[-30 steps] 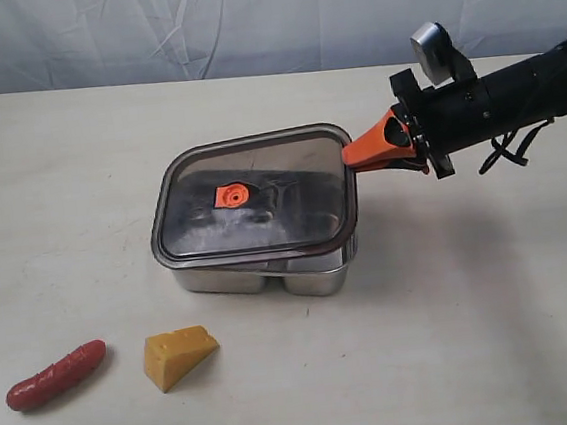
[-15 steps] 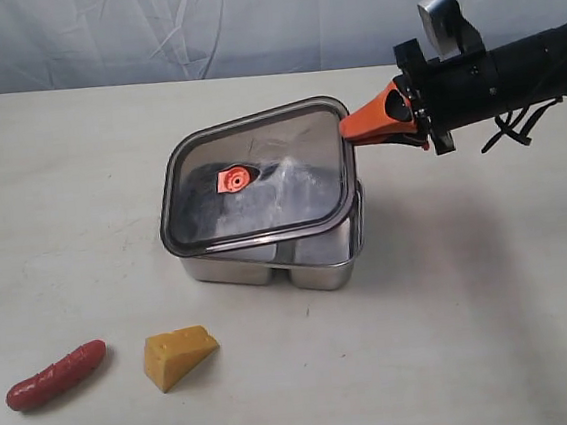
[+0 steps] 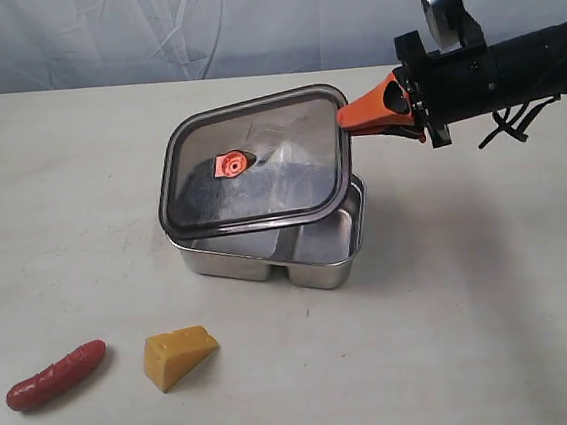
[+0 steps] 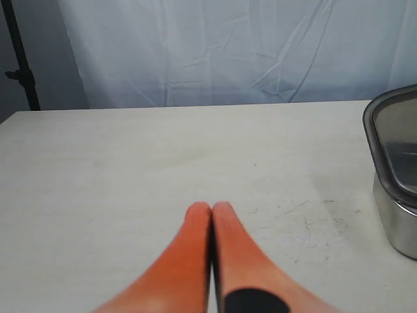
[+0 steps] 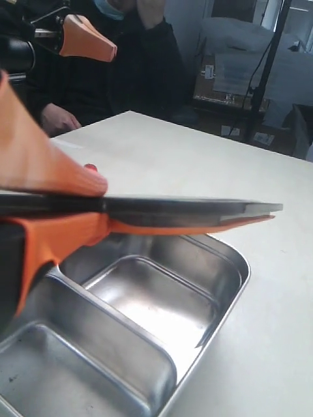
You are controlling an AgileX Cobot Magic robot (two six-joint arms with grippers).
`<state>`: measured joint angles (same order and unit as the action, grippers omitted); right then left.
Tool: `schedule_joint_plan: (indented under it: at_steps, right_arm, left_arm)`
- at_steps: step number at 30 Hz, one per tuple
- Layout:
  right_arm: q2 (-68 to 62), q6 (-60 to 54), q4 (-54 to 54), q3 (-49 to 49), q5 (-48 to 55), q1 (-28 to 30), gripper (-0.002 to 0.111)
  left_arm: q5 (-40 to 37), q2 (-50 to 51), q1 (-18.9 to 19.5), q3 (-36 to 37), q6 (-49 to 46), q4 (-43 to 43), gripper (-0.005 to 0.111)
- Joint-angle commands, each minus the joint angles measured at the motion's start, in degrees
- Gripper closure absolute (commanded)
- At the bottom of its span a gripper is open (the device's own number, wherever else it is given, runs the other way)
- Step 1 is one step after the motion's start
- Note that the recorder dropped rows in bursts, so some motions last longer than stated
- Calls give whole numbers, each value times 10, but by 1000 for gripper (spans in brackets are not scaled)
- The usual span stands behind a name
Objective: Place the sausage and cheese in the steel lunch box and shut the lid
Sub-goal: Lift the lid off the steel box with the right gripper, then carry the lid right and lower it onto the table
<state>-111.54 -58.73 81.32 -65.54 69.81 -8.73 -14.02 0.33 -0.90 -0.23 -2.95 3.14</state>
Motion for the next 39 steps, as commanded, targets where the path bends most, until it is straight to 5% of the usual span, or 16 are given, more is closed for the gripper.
schedule_joint_plan:
  at_steps: [1,12,27,39]
  right_arm:
    - [14,-26,41,-5,2,1,109]
    - [85,-58,36,-65,2,8,109]
    - [208,201,-586,-199,-129,30,109]
    - [232,211,-736,-187,2,-19,109]
  left_arm:
    - [8,-3,-4,2,2,1,106]
    - [8,-3,-4,2,2,-3,106]
    - [21,-3,-4,2,2,-16,106]
    - [21,-3,-4,2,2,-17,106]
